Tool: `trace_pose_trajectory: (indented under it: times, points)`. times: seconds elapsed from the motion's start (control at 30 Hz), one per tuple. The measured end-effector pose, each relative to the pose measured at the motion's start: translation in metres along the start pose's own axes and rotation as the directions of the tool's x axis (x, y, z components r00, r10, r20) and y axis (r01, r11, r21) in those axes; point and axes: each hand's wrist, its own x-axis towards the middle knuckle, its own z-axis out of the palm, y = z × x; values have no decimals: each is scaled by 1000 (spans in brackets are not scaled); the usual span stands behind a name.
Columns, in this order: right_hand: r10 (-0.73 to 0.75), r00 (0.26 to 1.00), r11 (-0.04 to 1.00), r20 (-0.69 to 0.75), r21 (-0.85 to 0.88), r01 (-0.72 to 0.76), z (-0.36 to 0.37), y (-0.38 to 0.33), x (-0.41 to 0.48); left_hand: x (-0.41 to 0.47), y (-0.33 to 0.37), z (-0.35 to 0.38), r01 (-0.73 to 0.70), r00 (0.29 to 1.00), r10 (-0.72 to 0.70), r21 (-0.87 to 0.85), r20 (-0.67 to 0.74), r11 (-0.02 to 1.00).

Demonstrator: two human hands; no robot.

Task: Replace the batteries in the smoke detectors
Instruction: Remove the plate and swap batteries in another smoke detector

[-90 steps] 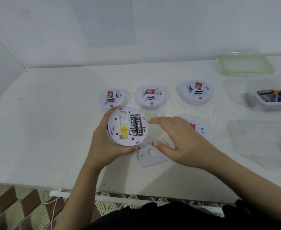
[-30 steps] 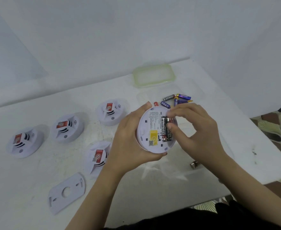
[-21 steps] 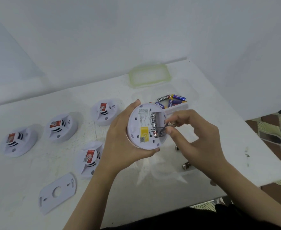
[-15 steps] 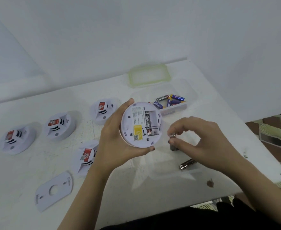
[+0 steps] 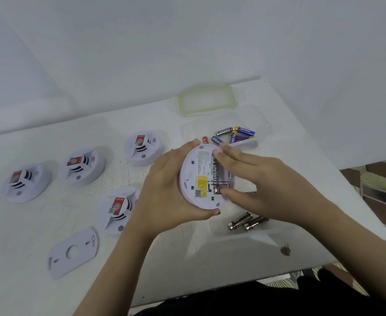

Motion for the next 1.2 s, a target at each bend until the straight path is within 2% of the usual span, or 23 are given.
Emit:
trace_pose_trajectory:
  times: [0.13, 0.27, 0.5, 0.67, 0.87, 1.0, 1.2]
  points:
    - [-81, 997, 991, 10, -105, 81, -3, 0, 4, 1, 2, 0, -32, 999, 32, 34, 14, 999]
    - [-103, 995, 982, 3, -159, 103, 1, 0, 7, 3, 2, -1, -45, 999, 45, 34, 19, 998]
    - [-104, 995, 987, -13, -126, 101, 5, 0, 11, 6, 3, 2, -22, 1000, 22, 17, -21, 1000]
    - [-107, 994, 985, -5, -137, 105, 5, 0, 10, 6, 6, 5, 42, 999, -42, 22, -4, 999]
    - [-85, 996, 987, 39, -136, 90, 6, -2, 10, 6, 9, 4, 52, 999, -51, -12, 7, 999]
    - [-78, 993, 996, 84, -43, 81, 0, 3, 8, 3, 4, 1, 69, 997, -68, -36, 36, 997]
    - [-56, 994, 998, 94, 4, 56, 3, 7, 9, -1, -2, -2, 100, 992, -99, -8, 85, 995]
